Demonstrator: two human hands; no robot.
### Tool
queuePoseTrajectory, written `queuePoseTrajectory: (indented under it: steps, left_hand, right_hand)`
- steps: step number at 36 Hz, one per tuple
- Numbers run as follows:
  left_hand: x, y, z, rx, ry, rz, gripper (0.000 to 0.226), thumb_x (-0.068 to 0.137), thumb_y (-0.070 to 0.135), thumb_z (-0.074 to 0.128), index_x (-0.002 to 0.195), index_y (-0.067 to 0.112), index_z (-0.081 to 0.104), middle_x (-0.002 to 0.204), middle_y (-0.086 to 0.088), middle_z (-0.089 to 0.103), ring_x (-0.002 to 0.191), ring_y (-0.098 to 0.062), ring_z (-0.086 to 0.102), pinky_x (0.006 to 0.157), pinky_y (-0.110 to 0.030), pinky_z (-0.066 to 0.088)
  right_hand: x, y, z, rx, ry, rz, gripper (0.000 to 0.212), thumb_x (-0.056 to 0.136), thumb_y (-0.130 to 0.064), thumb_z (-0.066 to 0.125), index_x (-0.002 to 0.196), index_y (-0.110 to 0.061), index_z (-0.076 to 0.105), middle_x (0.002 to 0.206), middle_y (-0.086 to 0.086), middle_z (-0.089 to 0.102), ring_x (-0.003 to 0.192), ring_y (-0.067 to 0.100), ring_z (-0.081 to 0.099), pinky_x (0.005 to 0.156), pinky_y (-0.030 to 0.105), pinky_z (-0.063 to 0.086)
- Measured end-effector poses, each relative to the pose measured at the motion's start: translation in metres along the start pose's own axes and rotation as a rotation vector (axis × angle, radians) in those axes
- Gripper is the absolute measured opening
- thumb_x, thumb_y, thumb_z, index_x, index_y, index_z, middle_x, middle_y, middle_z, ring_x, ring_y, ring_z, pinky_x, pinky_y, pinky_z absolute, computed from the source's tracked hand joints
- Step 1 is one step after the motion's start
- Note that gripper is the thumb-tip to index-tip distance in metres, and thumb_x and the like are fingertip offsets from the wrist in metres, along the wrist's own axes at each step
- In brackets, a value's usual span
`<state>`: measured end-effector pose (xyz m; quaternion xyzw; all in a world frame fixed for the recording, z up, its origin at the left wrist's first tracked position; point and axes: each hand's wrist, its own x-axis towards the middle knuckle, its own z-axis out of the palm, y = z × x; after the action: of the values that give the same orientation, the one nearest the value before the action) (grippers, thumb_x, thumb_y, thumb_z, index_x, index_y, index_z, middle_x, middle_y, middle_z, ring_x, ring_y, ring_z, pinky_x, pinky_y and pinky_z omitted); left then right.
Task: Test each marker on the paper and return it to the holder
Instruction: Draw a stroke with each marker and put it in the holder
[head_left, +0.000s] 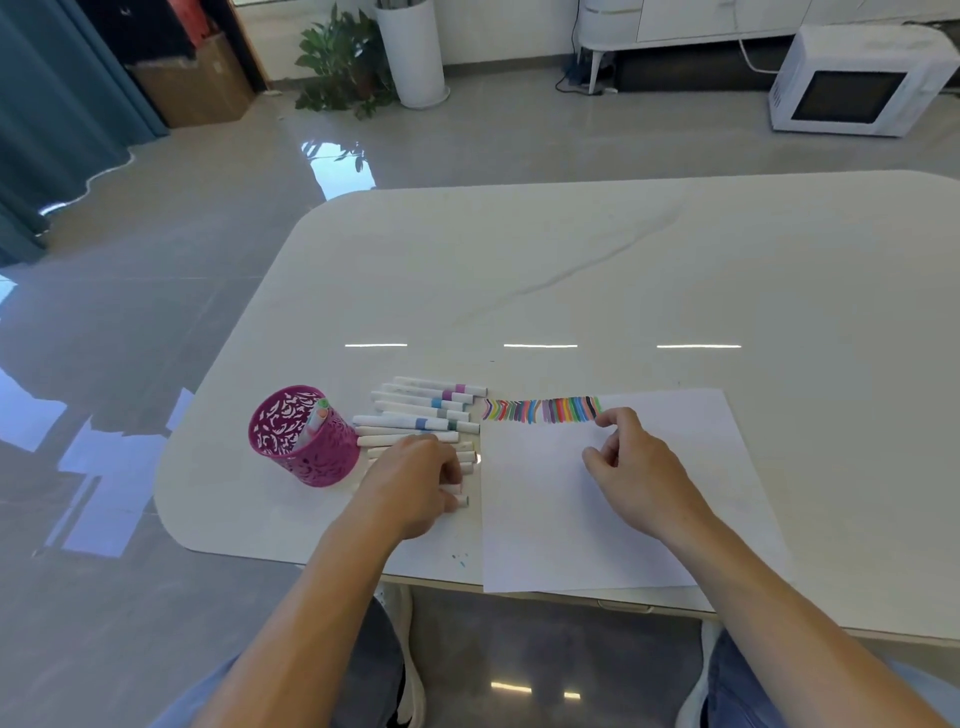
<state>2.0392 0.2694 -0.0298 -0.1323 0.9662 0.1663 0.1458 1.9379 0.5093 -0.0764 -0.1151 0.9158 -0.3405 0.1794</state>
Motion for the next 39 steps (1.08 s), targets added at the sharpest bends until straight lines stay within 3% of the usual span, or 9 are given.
queuePoseTrajectory:
  steps: [11, 17, 22, 31, 36, 39]
  left_hand:
    - [0.0, 0.0, 0.006, 0.035, 0.036, 0.079, 0.019, 0.089, 0.022, 0.071, 0.098, 0.028, 0.056, 0.104, 0.012, 0.053, 0.094, -0.012, 0.047, 0.076, -0.026, 0.043]
    - [0.002, -0.002, 0.01, 0.013, 0.007, 0.15, 0.023, 0.09, 0.013, 0.068, 0.109, 0.025, 0.063, 0.112, 0.01, 0.057, 0.098, -0.009, 0.042, 0.087, -0.021, 0.04]
    - [0.004, -0.003, 0.009, -0.026, 0.012, 0.147, 0.02, 0.092, 0.013, 0.067, 0.109, 0.025, 0.065, 0.11, 0.01, 0.056, 0.101, -0.011, 0.049, 0.085, -0.019, 0.039]
    - [0.007, 0.013, 0.001, -0.243, 0.179, 0.286, 0.018, 0.103, 0.018, 0.053, 0.112, 0.022, 0.069, 0.105, 0.011, 0.057, 0.099, -0.006, 0.051, 0.082, -0.003, 0.034]
    - [0.012, 0.032, 0.001, -0.437, 0.3, 0.313, 0.016, 0.103, 0.021, 0.054, 0.111, 0.026, 0.066, 0.095, 0.016, 0.06, 0.09, -0.006, 0.056, 0.084, -0.011, 0.039]
    - [0.013, 0.045, 0.001, -0.616, 0.387, 0.313, 0.019, 0.1, 0.017, 0.059, 0.112, 0.03, 0.065, 0.101, 0.019, 0.064, 0.095, -0.008, 0.062, 0.084, -0.013, 0.046]
  right_hand:
    - [-0.001, -0.001, 0.001, -0.032, -0.002, -0.009, 0.038, 0.104, -0.028, 0.056, 0.14, -0.023, 0.045, 0.082, -0.006, 0.061, 0.074, 0.01, 0.061, 0.062, 0.024, 0.043]
    - [-0.001, -0.002, 0.0, -0.026, -0.015, -0.008, 0.038, 0.103, -0.029, 0.056, 0.139, -0.023, 0.045, 0.083, -0.006, 0.062, 0.076, 0.012, 0.062, 0.068, 0.029, 0.05]
    - [0.0, 0.0, -0.002, 0.01, -0.028, 0.014, 0.036, 0.103, -0.03, 0.057, 0.137, -0.024, 0.046, 0.087, -0.005, 0.062, 0.079, 0.011, 0.062, 0.072, 0.031, 0.052]
    - [0.0, 0.0, -0.003, 0.05, -0.062, 0.026, 0.031, 0.101, -0.033, 0.058, 0.13, -0.028, 0.047, 0.09, -0.007, 0.064, 0.082, 0.011, 0.064, 0.075, 0.033, 0.053]
    - [-0.001, 0.001, -0.004, 0.076, -0.077, 0.026, 0.029, 0.101, -0.034, 0.058, 0.127, -0.03, 0.047, 0.09, -0.008, 0.065, 0.082, 0.01, 0.064, 0.073, 0.031, 0.052]
    - [-0.002, -0.001, -0.006, 0.104, -0.113, 0.025, 0.027, 0.102, -0.035, 0.058, 0.125, -0.032, 0.046, 0.093, -0.007, 0.066, 0.085, 0.011, 0.065, 0.077, 0.033, 0.054]
